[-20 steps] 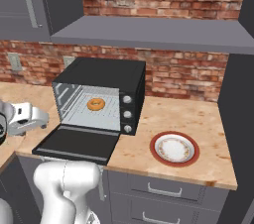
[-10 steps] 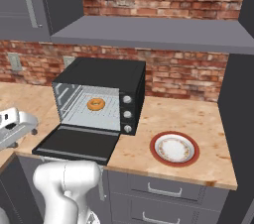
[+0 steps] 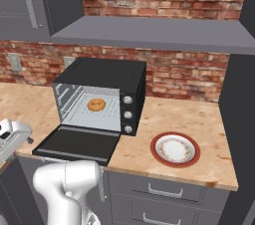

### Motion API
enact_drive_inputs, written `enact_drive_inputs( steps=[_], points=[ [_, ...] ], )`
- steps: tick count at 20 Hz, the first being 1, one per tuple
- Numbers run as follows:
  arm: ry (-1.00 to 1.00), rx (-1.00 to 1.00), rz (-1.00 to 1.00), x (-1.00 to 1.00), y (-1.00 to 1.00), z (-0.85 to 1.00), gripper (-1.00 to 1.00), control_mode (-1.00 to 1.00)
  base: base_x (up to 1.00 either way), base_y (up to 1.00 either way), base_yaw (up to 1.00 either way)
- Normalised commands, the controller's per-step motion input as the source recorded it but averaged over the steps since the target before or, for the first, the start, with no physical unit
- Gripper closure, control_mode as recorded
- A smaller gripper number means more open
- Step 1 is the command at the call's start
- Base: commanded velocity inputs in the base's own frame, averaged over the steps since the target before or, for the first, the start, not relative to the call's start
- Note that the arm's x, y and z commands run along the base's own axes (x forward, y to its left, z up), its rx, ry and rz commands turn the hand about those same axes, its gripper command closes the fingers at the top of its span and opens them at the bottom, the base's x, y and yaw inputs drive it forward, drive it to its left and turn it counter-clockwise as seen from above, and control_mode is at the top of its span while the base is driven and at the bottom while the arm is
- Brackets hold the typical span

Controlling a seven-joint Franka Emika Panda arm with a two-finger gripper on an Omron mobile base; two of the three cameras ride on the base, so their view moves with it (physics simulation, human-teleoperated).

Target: Pick up the bagel from the plate, place it on the toaster oven rack, close the door, and set the timer.

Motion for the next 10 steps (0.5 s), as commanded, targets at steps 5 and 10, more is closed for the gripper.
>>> enact_drive_inputs(
  steps=[5,10],
  points=[
    [0.0,-0.14,0.03,0.08,0.04,-0.44,-1.0,-1.0,0.0,0.0,0.0],
    [0.0,-0.13,0.03,0.25,0.09,-0.34,-1.0,-1.0,0.0,0.0,0.0]
  ],
)
